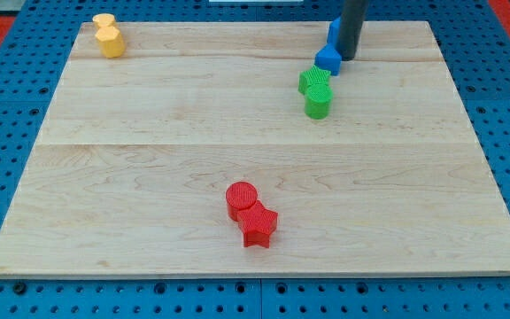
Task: Push blue cube towards the top center
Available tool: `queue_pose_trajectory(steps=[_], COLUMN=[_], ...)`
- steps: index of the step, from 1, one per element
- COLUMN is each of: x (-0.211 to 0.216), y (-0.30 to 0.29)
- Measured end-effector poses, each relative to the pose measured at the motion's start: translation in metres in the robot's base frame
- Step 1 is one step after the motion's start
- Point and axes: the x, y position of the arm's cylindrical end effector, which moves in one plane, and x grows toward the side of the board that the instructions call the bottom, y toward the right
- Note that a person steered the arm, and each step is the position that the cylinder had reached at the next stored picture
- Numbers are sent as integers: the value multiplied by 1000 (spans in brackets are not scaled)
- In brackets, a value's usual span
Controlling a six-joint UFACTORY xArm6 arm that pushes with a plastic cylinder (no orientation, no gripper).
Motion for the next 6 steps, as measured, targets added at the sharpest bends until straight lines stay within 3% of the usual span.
queue_pose_trajectory(steps=[3, 6], x=[8, -34], y=[-40, 67])
